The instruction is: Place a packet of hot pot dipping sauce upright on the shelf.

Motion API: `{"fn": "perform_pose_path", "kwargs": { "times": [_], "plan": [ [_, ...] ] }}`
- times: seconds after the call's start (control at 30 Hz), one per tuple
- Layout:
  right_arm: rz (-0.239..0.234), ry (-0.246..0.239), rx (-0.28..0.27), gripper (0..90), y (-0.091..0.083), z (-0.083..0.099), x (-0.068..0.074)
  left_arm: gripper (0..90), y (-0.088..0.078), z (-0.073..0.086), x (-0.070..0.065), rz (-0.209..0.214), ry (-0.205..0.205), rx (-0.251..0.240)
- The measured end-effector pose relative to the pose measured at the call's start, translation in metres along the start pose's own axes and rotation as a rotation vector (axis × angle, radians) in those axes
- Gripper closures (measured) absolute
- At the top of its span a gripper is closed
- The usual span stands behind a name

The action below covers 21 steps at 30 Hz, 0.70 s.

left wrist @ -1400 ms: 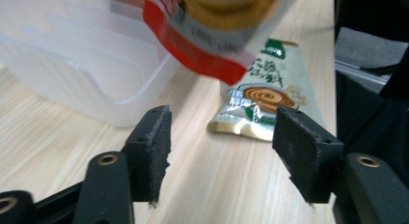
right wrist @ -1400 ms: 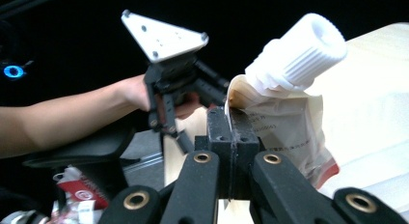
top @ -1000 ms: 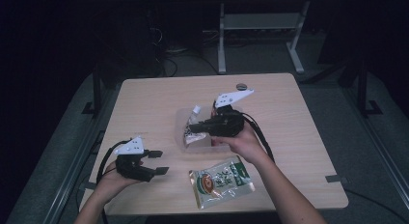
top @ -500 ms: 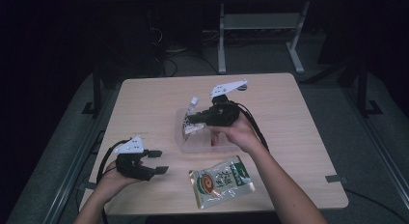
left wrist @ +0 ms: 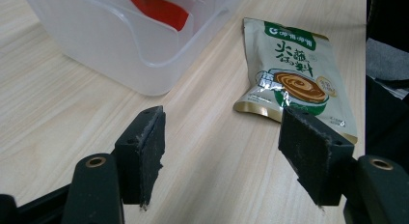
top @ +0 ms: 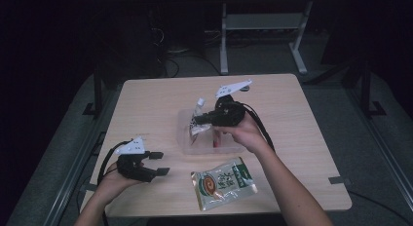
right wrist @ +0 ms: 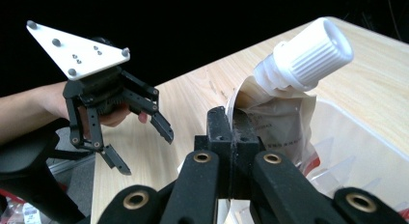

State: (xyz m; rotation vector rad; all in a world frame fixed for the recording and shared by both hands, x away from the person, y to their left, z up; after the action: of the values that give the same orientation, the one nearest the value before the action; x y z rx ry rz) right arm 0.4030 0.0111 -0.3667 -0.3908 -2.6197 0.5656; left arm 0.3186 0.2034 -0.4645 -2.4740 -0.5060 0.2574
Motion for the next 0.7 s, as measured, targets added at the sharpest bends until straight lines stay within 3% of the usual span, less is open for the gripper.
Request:
{"fn": "perform_pose_path", "kwargs": {
  "times": [0.23,0.43,0.6,0.7],
  "plan": [
    [0.015,0.030,0.040,89.7,0.012,0.009,-0.011,32.5,0.001,0.002,0.000,0.002,-0.006,0.012],
    [0.038,0.052,0.031,86.7,0.019,0.013,-0.019,31.9,0.003,0.004,0.000,0.002,-0.005,0.022],
    [0.036,0.050,-0.004,85.3,0.015,0.009,-0.020,32.0,0.004,0.004,-0.001,0.006,-0.005,0.024],
    [0.030,0.048,-0.019,76.1,0.006,0.007,-0.017,31.2,0.004,0.004,-0.001,0.007,-0.011,0.026]
  ]
}}
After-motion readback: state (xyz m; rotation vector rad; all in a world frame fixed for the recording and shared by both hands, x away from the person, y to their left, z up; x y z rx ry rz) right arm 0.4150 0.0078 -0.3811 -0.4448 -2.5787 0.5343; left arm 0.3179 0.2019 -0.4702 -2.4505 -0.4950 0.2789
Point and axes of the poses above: each handheld gripper's, and its own axes: y roughly forward along the jaws, z roughly out of its underside, x roughly to its left, the point moved 8 cm from there along y, roughly forward along the jaws, and after that the axes turned 5 degrees about y, right-handed, at the moved point
